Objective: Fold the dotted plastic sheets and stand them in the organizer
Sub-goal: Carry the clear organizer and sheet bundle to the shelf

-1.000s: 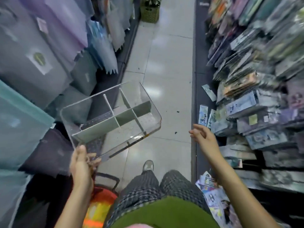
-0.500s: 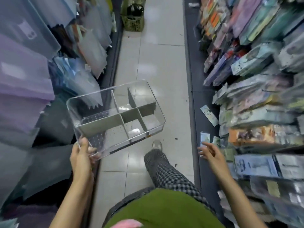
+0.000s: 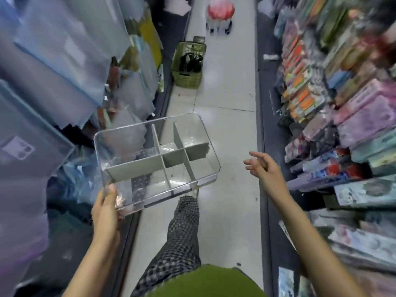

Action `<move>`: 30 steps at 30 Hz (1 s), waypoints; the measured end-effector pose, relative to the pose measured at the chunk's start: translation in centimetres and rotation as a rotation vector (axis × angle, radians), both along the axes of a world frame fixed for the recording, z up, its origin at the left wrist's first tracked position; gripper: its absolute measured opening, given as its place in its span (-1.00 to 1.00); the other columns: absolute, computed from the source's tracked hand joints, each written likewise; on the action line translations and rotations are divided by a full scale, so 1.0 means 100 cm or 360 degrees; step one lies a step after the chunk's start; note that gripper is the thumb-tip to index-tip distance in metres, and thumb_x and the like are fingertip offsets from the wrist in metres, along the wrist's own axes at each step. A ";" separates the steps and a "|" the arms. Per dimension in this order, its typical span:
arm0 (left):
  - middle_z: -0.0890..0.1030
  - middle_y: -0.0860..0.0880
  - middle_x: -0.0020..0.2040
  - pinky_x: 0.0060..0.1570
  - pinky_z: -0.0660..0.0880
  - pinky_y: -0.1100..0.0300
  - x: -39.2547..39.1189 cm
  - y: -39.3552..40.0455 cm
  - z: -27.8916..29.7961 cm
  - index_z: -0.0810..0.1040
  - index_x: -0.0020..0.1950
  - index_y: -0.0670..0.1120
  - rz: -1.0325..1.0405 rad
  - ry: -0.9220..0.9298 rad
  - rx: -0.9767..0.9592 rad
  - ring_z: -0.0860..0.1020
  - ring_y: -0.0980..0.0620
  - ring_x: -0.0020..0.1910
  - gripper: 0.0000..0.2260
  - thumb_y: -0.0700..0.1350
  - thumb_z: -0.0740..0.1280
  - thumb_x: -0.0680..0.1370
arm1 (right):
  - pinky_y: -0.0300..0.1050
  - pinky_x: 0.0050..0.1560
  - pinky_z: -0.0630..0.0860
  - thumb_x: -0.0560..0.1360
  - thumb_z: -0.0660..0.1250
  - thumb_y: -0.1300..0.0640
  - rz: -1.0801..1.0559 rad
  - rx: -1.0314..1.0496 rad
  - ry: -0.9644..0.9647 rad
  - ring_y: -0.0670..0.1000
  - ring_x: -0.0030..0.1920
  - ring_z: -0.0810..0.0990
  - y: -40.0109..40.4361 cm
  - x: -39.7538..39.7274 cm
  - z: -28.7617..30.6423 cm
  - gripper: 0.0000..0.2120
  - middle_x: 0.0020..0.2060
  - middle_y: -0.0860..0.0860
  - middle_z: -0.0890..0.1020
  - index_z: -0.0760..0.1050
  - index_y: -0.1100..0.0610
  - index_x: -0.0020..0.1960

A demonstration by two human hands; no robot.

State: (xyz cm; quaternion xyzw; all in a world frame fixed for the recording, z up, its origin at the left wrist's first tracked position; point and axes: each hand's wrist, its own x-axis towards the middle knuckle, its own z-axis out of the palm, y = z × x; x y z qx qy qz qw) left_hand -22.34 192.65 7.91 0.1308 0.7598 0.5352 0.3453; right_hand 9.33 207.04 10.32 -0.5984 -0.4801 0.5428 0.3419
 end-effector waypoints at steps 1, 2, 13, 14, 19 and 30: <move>0.57 -0.19 0.09 -0.25 0.56 0.21 -0.008 0.032 -0.002 0.45 0.34 -0.05 -0.0006 -0.0003 0.0019 0.57 -0.10 -0.22 -0.65 0.07 0.18 0.61 | -0.18 0.04 0.46 0.59 0.18 0.24 -0.0007 -0.0001 -0.0007 -0.02 -0.11 0.56 0.027 -0.007 -0.003 -0.82 -0.08 0.09 0.60 0.43 0.17 0.18; 0.57 -0.16 0.03 -0.37 0.50 0.31 -0.017 0.064 -0.004 0.44 0.34 -0.04 -0.0022 -0.0005 0.0030 0.54 0.00 -0.32 -0.65 0.07 0.18 0.61 | -0.18 0.02 0.46 0.59 0.18 0.24 -0.0025 -0.0011 -0.0016 -0.01 -0.11 0.56 0.054 -0.013 -0.006 -0.82 -0.08 0.10 0.60 0.43 0.17 0.18; 0.49 -0.02 -0.26 -0.61 0.22 0.41 -0.062 0.405 0.016 0.45 -0.04 0.06 -0.0193 -0.0079 -0.0052 0.37 0.23 -0.59 -0.89 0.02 0.17 0.63 | -0.29 -0.04 0.53 0.60 0.18 0.19 -0.0269 -0.0167 -0.0139 -0.01 -0.02 0.61 0.294 -0.023 -0.015 -0.80 -0.03 0.05 0.64 0.45 0.14 0.20; 0.48 0.00 -0.28 -0.59 0.21 0.39 -0.061 0.435 0.013 0.45 -0.06 0.06 -0.0209 -0.0097 -0.0050 0.35 0.19 -0.56 -0.88 0.03 0.17 0.62 | -0.33 -0.06 0.54 0.60 0.18 0.21 -0.0285 -0.0173 -0.0152 -0.01 -0.03 0.60 0.319 -0.019 -0.020 -0.81 -0.03 0.08 0.63 0.44 0.15 0.19; 0.51 0.10 -0.53 -0.64 0.11 0.42 -0.053 0.590 -0.004 0.42 -0.17 0.04 -0.0176 -0.0171 -0.0054 0.30 0.23 -0.63 -0.82 0.00 0.19 0.62 | -0.40 -0.14 0.53 0.58 0.18 0.27 -0.0323 -0.0155 -0.0146 -0.12 -0.16 0.61 0.464 0.003 -0.044 -0.79 -0.07 0.13 0.62 0.44 0.23 0.19; 0.52 -0.07 -0.24 -0.63 0.23 0.45 -0.047 0.872 0.020 0.42 0.13 0.05 -0.0050 -0.0145 -0.0054 0.44 0.20 -0.57 -0.85 0.05 0.20 0.61 | -0.38 -0.10 0.52 0.58 0.18 0.28 -0.0157 -0.0035 -0.0017 -0.24 -0.26 0.60 0.841 -0.012 -0.008 -0.82 -0.16 0.03 0.60 0.43 0.19 0.16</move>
